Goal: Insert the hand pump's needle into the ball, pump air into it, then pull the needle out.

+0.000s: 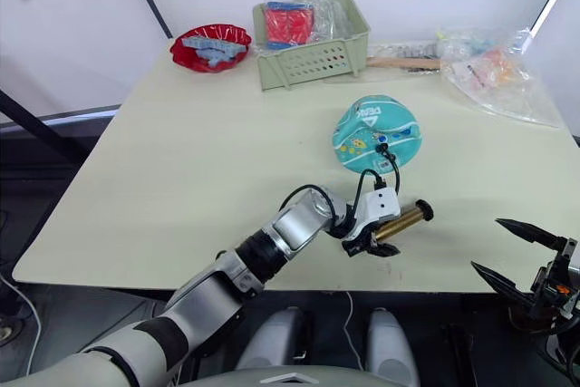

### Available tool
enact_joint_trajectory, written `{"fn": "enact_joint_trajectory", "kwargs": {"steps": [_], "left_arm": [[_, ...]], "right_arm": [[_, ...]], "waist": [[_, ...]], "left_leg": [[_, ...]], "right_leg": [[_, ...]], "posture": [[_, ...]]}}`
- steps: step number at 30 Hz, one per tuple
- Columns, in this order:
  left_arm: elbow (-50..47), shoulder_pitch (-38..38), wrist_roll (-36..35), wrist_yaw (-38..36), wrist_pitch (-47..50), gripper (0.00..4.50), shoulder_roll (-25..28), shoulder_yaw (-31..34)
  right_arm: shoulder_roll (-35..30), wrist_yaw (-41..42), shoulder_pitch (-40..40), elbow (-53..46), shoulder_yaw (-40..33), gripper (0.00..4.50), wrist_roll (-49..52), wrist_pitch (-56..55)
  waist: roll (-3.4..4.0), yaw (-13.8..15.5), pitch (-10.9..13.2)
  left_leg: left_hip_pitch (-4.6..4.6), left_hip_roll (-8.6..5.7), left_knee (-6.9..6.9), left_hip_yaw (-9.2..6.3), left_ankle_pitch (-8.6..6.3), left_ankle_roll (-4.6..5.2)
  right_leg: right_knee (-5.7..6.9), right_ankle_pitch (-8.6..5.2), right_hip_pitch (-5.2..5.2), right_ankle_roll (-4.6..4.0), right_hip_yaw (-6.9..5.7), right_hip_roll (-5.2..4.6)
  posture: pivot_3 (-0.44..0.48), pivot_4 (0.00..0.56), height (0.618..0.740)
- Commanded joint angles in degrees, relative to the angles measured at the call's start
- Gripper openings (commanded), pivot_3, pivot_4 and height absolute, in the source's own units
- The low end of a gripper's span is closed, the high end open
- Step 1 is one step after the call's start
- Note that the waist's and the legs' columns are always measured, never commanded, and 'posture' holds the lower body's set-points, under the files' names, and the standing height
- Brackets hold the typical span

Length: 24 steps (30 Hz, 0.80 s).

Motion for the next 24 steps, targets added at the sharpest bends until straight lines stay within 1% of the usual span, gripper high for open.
{"fn": "enact_joint_trajectory", "kwargs": {"steps": [1,3,4,5,6,11,17,19,24], "left_arm": [[0.0,-0.7,0.3,0.0,-1.8,2.78,-0.9,1.2],[0.2,-0.7,0.4,0.0,-2.2,2.01,-0.8,1.4],[0.2,-0.7,0.4,-0.1,-2.3,1.46,-0.8,1.5],[0.1,-0.7,0.5,-0.2,-2.5,1.19,-0.7,1.6],[-0.3,-0.5,0.3,-0.4,-2.5,1.04,-0.5,2.0],[-2.3,-0.4,-0.4,-1.0,-3.9,1.04,0.4,3.4],[-6.0,0.0,-1.7,-2.6,-4.8,1.04,1.4,5.2],[-8.7,0.7,-2.4,-3.5,-5.3,1.04,2.2,6.0],[-15.1,3.3,-4.7,-5.3,-6.8,1.04,4.5,8.0]], "right_arm": [[0.1,-0.3,0.0,-0.6,-0.7,4.5,0.5,-1.1],[0.2,-0.4,0.0,-0.6,-0.6,4.5,0.4,-1.2],[0.2,-0.4,-0.1,-0.6,-0.6,4.5,0.4,-1.2],[0.2,-0.5,-0.1,-0.6,-0.5,4.5,0.3,-1.2],[0.3,-0.5,-0.1,-0.7,-0.3,4.5,0.3,-1.2],[0.7,-0.4,-0.3,-1.1,-0.2,4.5,0.7,-0.7],[0.7,-0.2,-0.2,-1.3,-0.1,4.5,1.2,0.0],[0.6,-0.1,-0.1,-1.5,-0.1,4.5,1.3,0.3],[0.6,-0.1,0.1,-2.9,0.3,4.5,2.6,1.8]], "waist": [[-0.01,0.0,0.0],[-0.01,0.0,0.0],[-0.01,0.0,0.0],[-0.02,0.0,0.0],[-0.02,0.0,0.0],[-0.01,-0.3,0.0],[0.02,-1.1,0.0],[0.04,-1.2,0.0],[0.1,-1.2,-0.1]], "left_leg": [[0.0,0.0,0.0,0.15,-0.02,0.03],[0.0,-0.02,0.02,0.4,-0.07,0.13],[0.0,-0.04,0.05,0.51,-0.09,0.17],[0.02,-0.04,0.07,0.58,-0.11,0.19],[0.02,-0.04,0.15,0.67,-0.12,0.23],[-0.13,0.07,0.7,0.76,-0.27,0.45],[-0.22,0.11,0.75,0.65,-0.31,0.5],[-0.23,0.11,0.75,0.61,-0.31,0.5],[-0.25,0.22,0.76,0.51,-0.31,0.49]], "right_leg": [[0.0,0.04,-0.07,0.06,0.16,0.01],[0.0,0.11,-0.17,0.18,0.45,0.03],[-0.01,0.14,-0.2,0.23,0.58,0.03],[-0.01,0.16,-0.2,0.27,0.65,0.03],[-0.01,0.17,-0.21,0.3,0.73,0.03],[-0.01,0.23,-0.21,0.3,0.91,0.21],[-0.01,0.27,-0.21,0.34,0.86,0.27],[-0.01,0.34,-0.21,0.45,0.84,0.28],[-0.01,0.37,-0.18,0.37,0.76,0.28]], "posture": [[0.0,0.15,0.738],[0.0,0.15,0.738],[0.0,0.15,0.738],[0.0,0.15,0.738],[0.0,0.15,0.738],[0.0,0.15,0.738],[0.0,0.15,0.738],[0.0,0.15,0.738],[0.0,0.15,0.738]]}}
